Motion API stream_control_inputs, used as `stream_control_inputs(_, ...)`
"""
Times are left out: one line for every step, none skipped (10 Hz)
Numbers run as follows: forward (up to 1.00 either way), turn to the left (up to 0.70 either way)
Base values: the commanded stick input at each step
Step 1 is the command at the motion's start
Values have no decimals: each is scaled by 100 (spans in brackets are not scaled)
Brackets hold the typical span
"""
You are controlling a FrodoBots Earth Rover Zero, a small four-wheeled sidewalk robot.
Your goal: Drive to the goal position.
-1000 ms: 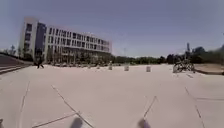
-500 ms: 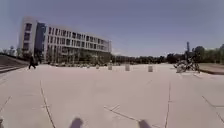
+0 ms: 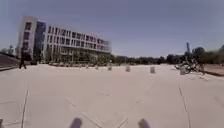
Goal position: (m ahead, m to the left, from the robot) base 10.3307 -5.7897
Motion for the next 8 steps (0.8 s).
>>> stream_control_inputs(100,0)
stream_control_inputs(100,0)
stream_control_inputs(100,0)
stream_control_inputs(100,0)
stream_control_inputs(100,0)
stream_control_inputs(100,0)
stream_control_inputs(100,0)
stream_control_inputs(100,0)
